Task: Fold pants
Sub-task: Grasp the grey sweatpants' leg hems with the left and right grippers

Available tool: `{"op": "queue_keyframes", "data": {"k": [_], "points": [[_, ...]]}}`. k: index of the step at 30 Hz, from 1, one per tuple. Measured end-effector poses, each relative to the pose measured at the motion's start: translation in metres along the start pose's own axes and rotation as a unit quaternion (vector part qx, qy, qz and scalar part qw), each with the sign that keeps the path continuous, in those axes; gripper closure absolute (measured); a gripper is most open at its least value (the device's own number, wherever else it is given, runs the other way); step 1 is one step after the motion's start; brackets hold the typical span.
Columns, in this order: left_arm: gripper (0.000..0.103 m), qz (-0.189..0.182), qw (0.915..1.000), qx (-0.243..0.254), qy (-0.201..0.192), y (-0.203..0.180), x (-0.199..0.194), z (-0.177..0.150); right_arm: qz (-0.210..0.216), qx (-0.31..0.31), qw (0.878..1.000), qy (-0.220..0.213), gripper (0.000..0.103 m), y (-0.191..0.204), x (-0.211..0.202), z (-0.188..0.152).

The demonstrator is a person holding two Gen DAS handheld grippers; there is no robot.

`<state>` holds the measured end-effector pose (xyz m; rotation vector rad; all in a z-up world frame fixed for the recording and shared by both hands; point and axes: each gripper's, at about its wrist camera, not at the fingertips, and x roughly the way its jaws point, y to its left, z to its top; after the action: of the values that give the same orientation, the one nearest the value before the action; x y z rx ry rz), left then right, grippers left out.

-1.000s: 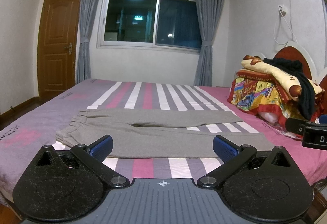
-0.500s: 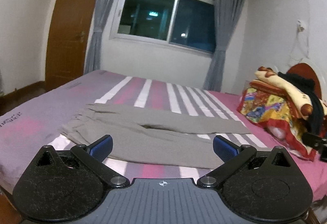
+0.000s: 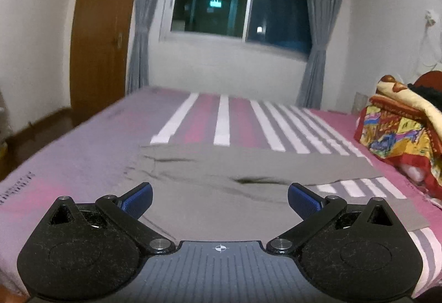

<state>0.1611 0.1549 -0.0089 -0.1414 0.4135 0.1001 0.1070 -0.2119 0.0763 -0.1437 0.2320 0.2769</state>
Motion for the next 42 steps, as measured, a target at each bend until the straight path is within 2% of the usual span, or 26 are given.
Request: {"op": "queue_keyframes", "data": {"k": [5,7,8,9,10,11,12,13,14,15,16,18,22,23,24,26,30,33,36,37,38,39,40,41,42], "points": [[0.0,0.021,0.9988,0.041,0.018,0.048,0.08,0.034,0.03,0.013,0.999,0.018,0.0,-0.015,0.072,0.016],[0.0,0.045,0.9967,0.065,0.021,0.066,0.122,0.046,0.042,0.015,0.998,0.04,0.0,-0.021,0.114,0.019],[0.007,0.054,0.9953,0.077,0.022,0.073,0.14,0.051,0.049,0.016,0.997,0.057,0.001,-0.024,0.139,0.019],[0.018,0.064,0.9937,0.088,0.026,0.081,0.159,0.056,0.056,0.014,0.996,0.072,0.002,-0.028,0.161,0.016],[0.036,0.068,0.992,0.098,0.041,0.091,0.185,0.061,0.063,0.009,0.995,0.083,0.003,-0.031,0.183,0.014],[0.038,0.069,0.9912,0.1,0.054,0.099,0.206,0.065,0.077,0.008,0.993,0.09,0.008,-0.033,0.203,0.012],[0.038,0.069,0.9908,0.098,0.063,0.108,0.226,0.068,0.087,-0.001,0.991,0.099,0.028,-0.034,0.227,0.011],[0.037,0.062,0.9904,0.096,0.078,0.119,0.253,0.071,0.095,-0.01,0.989,0.11,0.044,-0.034,0.248,0.01],[0.037,0.055,0.9899,0.094,0.091,0.128,0.275,0.073,0.106,-0.015,0.987,0.122,0.052,-0.035,0.272,0.007],[0.034,0.046,0.9902,0.089,0.097,0.137,0.295,0.073,0.112,-0.023,0.985,0.128,0.047,-0.035,0.295,0.005],[0.027,0.044,0.9897,0.086,0.106,0.144,0.318,0.072,0.118,-0.03,0.984,0.133,0.047,-0.034,0.313,0.002],[0.027,0.054,0.9876,0.088,0.118,0.157,0.355,0.072,0.137,-0.044,0.979,0.146,0.046,-0.033,0.352,-0.004],[0.027,0.038,0.9857,0.054,0.155,0.184,0.418,0.066,0.152,-0.083,0.971,0.162,0.046,-0.026,0.421,-0.021],[0.027,0.038,0.9846,0.048,0.164,0.186,0.432,0.063,0.156,-0.088,0.969,0.17,0.044,-0.025,0.438,-0.026],[0.027,0.035,0.9833,0.046,0.172,0.187,0.443,0.061,0.161,-0.096,0.966,0.18,0.034,-0.022,0.456,-0.032],[0.027,0.014,0.9801,0.047,0.193,0.189,0.465,0.057,0.168,-0.114,0.959,0.195,0.029,-0.018,0.482,-0.043],[0.027,-0.016,0.9734,0.054,0.222,0.196,0.489,0.056,0.182,-0.161,0.944,0.222,0.038,-0.013,0.522,-0.06],[0.024,-0.045,0.9668,0.044,0.248,0.201,0.507,0.055,0.196,-0.172,0.929,0.263,0.039,-0.02,0.554,-0.069],[0.021,-0.038,0.9651,0.047,0.255,0.2,0.517,0.053,0.215,-0.156,0.916,0.299,0.037,-0.026,0.573,-0.073],[0.029,-0.031,0.9649,0.047,0.256,0.195,0.52,0.051,0.218,-0.155,0.914,0.304,0.037,-0.026,0.574,-0.074],[0.051,-0.032,0.965,0.046,0.256,0.192,0.521,0.051,0.226,-0.16,0.91,0.307,0.047,-0.023,0.573,-0.074],[0.056,-0.039,0.9657,0.034,0.255,0.193,0.521,0.052,0.234,-0.166,0.907,0.309,0.06,-0.02,0.573,-0.073],[0.071,-0.036,0.9672,0.024,0.25,0.194,0.52,0.054,0.234,-0.169,0.906,0.311,0.067,-0.018,0.572,-0.072],[0.082,-0.04,0.9687,0.02,0.244,0.191,0.518,0.055,0.227,-0.172,0.907,0.311,0.085,-0.017,0.57,-0.071],[0.083,-0.041,0.9709,0.022,0.235,0.187,0.512,0.054,0.219,-0.176,0.909,0.309,0.094,-0.015,0.565,-0.069]]}}
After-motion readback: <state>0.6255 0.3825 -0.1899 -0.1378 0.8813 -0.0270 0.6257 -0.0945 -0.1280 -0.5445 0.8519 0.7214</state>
